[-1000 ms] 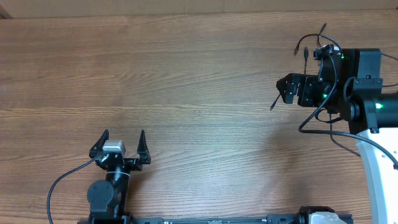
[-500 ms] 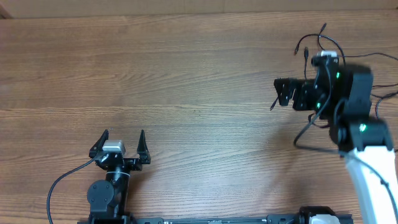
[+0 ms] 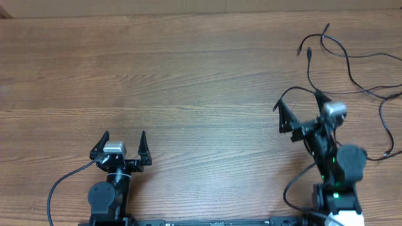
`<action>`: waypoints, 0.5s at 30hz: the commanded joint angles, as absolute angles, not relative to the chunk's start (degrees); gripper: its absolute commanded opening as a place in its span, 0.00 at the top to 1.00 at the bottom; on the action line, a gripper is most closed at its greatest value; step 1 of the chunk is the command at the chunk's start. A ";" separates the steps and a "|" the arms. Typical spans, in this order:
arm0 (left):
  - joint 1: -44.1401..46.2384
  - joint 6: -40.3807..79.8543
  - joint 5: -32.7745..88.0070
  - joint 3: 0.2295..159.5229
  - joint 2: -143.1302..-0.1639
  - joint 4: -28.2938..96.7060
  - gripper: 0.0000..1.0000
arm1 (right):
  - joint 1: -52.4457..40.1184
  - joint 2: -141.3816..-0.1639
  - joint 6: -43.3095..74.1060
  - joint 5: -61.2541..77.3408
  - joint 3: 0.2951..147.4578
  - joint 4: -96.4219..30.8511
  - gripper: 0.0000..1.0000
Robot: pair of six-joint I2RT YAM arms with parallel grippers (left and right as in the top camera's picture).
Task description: Untangle cables
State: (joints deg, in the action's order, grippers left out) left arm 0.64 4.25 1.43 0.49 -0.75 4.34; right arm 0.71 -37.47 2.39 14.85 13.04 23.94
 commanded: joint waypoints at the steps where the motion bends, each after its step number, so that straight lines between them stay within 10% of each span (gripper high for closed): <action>1: 0.30 3.38 1.28 0.27 -0.25 4.47 0.01 | 3.64 -32.45 2.11 14.70 8.16 27.05 0.00; 15: 0.30 3.38 1.28 0.27 -0.25 4.47 0.01 | 9.52 -12.73 4.23 14.17 0.45 15.62 0.00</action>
